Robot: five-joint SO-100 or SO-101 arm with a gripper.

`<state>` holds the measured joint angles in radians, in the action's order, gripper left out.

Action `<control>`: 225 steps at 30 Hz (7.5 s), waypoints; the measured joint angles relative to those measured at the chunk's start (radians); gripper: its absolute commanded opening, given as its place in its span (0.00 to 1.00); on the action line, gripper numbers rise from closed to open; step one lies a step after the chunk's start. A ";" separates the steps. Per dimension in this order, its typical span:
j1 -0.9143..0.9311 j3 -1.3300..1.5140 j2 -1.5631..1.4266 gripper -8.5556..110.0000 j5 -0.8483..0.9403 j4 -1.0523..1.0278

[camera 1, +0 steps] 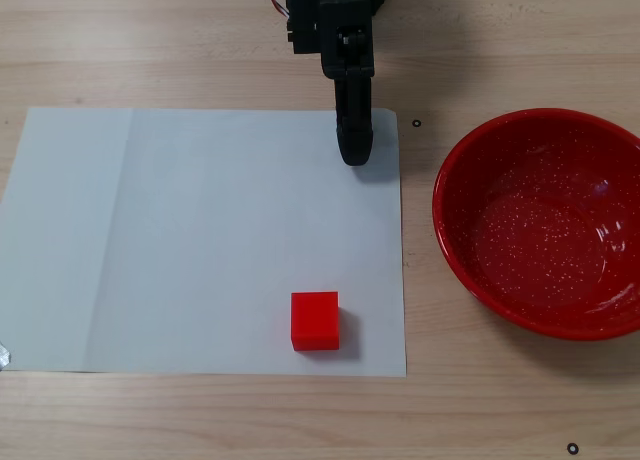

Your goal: Grasp the red cube and put it in the red bowl.

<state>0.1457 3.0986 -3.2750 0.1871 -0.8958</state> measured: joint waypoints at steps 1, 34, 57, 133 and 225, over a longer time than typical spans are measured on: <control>0.000 0.000 0.000 0.07 0.000 0.000; -0.025 -0.233 0.212 0.07 -0.052 -0.232; -0.135 -0.927 0.850 0.08 -0.190 -0.456; -0.115 -2.540 2.427 0.31 -0.153 -0.551; 0.417 -2.075 1.756 0.07 -0.118 -0.695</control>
<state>0.5630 1.0232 -1.5186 0.0690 -1.5907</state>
